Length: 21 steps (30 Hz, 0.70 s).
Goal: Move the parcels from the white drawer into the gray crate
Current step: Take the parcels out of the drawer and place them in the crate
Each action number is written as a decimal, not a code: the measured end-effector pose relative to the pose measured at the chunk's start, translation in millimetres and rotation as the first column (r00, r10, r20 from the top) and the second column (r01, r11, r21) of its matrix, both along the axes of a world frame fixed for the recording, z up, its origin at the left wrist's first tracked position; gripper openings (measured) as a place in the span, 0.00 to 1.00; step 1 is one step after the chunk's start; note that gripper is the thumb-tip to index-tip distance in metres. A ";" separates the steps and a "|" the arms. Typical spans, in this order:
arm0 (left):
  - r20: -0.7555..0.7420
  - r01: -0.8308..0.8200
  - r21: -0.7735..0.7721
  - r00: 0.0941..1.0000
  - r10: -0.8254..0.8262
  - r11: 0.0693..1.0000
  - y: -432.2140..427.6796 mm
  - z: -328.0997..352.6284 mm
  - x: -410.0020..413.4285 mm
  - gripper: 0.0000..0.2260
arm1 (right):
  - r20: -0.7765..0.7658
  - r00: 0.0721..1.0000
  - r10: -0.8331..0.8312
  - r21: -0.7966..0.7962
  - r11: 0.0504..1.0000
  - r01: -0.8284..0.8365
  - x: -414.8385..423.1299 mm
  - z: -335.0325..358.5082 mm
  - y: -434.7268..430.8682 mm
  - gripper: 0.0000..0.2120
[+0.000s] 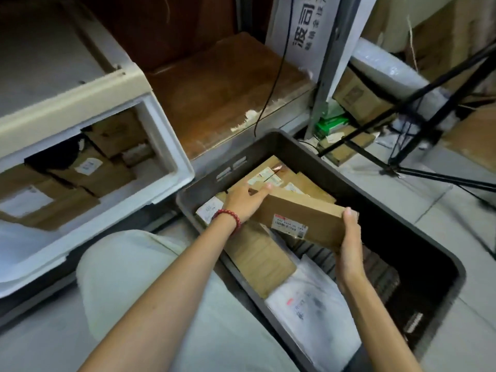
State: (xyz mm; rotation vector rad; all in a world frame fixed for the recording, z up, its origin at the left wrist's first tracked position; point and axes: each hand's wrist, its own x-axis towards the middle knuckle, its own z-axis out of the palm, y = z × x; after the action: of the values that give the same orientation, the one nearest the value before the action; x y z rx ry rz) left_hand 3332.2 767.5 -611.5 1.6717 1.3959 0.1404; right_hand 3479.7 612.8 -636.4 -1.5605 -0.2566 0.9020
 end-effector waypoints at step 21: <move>-0.198 0.246 0.181 0.957 -0.210 0.952 2.0 -73.7 6.8 0.28 | -0.038 0.999 -0.039 -0.320 0.947 0.025 -55.1 -76.1 -5.2 0.23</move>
State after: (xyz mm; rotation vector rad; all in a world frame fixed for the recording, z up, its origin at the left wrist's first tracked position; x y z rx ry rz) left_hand 3339.0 769.6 -685.2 2.0473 1.3391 0.0017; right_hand 3424.6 607.6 -712.4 -1.8353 -0.0532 0.9863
